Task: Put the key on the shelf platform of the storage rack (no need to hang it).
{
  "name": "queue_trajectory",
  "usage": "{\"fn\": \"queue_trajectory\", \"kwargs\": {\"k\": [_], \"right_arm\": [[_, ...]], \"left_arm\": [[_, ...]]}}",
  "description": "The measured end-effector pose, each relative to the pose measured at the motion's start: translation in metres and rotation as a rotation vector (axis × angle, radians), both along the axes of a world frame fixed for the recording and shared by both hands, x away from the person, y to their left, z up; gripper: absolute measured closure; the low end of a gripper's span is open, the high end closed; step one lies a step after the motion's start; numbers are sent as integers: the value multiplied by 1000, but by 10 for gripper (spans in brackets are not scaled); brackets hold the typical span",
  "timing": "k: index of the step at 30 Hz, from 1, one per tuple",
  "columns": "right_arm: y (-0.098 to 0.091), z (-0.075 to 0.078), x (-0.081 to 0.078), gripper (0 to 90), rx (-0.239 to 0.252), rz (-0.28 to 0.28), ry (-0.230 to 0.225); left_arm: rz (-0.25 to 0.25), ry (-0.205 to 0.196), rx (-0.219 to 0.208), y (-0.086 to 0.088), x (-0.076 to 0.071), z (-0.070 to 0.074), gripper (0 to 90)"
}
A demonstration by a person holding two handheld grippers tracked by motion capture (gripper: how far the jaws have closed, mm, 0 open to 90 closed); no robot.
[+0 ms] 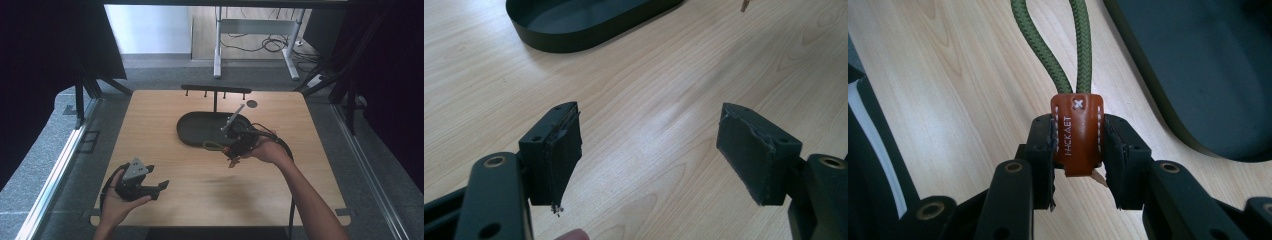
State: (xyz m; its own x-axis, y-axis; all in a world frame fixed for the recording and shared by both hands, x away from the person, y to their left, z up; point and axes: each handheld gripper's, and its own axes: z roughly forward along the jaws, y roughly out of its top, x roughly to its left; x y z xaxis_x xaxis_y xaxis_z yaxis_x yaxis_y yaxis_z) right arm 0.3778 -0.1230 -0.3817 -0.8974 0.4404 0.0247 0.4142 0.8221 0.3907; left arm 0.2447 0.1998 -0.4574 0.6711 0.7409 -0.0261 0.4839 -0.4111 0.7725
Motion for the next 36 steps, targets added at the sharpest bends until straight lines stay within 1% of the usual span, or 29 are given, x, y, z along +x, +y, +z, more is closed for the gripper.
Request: {"fn": "queue_trajectory", "kwargs": {"k": [7, 13, 15, 21, 24, 36], "right_arm": [[-4, 3, 7, 669, -2, -19, -1], [-7, 2, 12, 668, 0, -39, 4], [-9, 3, 17, 669, 2, -53, 6], [-13, 6, 24, 669, 15, -75, 0], [-15, 6, 29, 668, 18, -92, 5], [-22, 3, 47, 669, 49, -143, 9]], "left_arm": [[-1, -1, -1, 0, 0, 0, 263], [-1, -2, -2, 0, 0, 0, 263], [0, -2, -3, 0, 0, 0, 263], [-1, 0, 0, 0, 0, 0, 263], [-3, 0, 2, -1, 0, 0, 263], [1, 0, 1, 0, 0, 0, 263]]}}
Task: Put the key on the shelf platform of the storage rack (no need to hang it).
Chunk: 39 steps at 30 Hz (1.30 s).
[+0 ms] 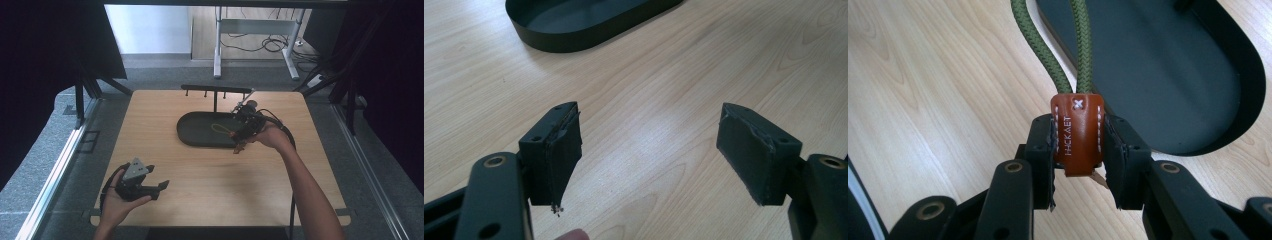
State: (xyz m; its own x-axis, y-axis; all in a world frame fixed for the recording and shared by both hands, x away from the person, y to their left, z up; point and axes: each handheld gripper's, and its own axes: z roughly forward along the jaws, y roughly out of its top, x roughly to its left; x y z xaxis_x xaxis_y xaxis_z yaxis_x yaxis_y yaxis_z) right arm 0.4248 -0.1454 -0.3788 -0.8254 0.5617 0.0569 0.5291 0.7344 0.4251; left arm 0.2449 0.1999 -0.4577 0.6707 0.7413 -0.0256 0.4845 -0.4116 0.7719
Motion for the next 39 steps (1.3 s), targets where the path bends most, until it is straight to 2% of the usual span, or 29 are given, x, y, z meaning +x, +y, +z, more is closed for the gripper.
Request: {"fn": "queue_trajectory", "kwargs": {"k": [10, 39], "right_arm": [[0, 1, 9, 669, 20, -32, -9], [7, 2, 36, 668, -1, -81, -12]], "left_arm": [[-4, 0, 5, -1, 0, -1, 263], [-7, 1, 6, -1, 0, 0, 263]]}}
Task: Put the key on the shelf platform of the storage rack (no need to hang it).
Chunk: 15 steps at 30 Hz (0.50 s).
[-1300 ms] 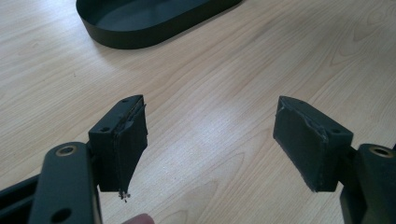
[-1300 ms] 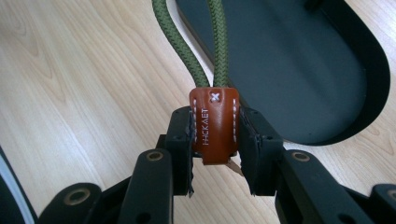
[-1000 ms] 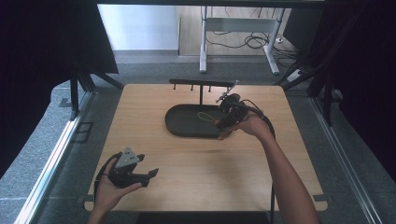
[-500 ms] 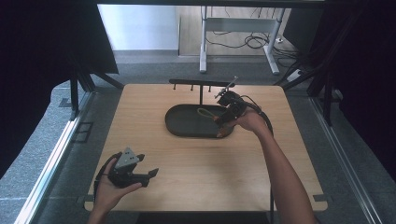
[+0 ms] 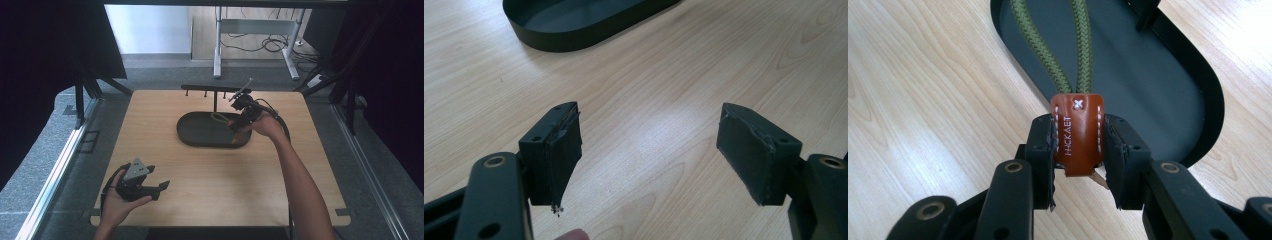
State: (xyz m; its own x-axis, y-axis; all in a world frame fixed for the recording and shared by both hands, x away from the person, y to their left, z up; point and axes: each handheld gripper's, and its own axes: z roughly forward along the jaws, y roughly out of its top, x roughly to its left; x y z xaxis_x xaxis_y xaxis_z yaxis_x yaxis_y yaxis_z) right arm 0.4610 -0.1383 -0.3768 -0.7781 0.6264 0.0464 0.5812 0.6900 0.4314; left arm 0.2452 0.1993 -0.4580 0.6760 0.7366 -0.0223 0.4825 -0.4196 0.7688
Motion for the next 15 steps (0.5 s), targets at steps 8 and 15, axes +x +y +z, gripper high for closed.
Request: {"fn": "queue_trajectory", "kwargs": {"k": [8, 15], "right_arm": [[3, -2, 6, 668, 8, -10, 0], [6, -3, 12, 668, 13, -13, -3]], "left_arm": [[1, 1, -3, 0, 0, 0, 263], [2, 1, -3, 0, 0, 0, 263]]}}
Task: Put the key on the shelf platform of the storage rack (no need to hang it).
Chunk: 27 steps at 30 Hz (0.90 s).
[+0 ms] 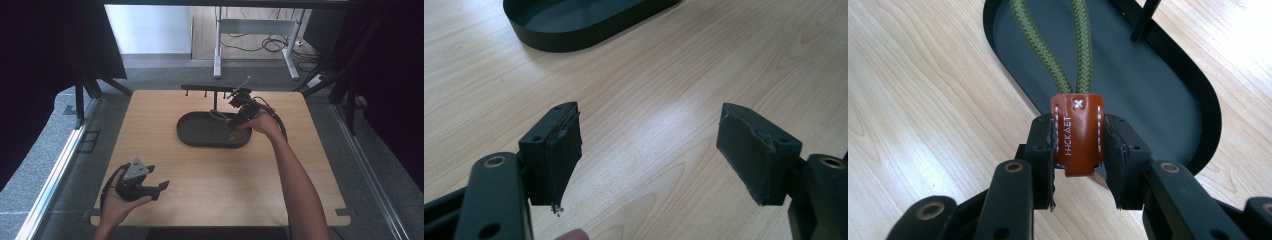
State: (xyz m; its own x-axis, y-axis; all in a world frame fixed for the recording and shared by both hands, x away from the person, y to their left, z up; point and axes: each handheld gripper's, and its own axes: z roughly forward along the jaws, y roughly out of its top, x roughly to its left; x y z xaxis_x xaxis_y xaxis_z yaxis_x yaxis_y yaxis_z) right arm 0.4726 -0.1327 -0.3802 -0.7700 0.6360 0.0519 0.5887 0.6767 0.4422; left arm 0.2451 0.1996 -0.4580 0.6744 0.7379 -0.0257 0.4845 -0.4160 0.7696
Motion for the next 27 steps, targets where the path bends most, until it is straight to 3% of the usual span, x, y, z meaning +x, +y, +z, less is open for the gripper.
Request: {"fn": "queue_trajectory", "kwargs": {"k": [27], "right_arm": [[4, -11, 19, 668, 5, -52, -29]], "left_arm": [[-8, 2, 1, -3, 0, -1, 262]]}}
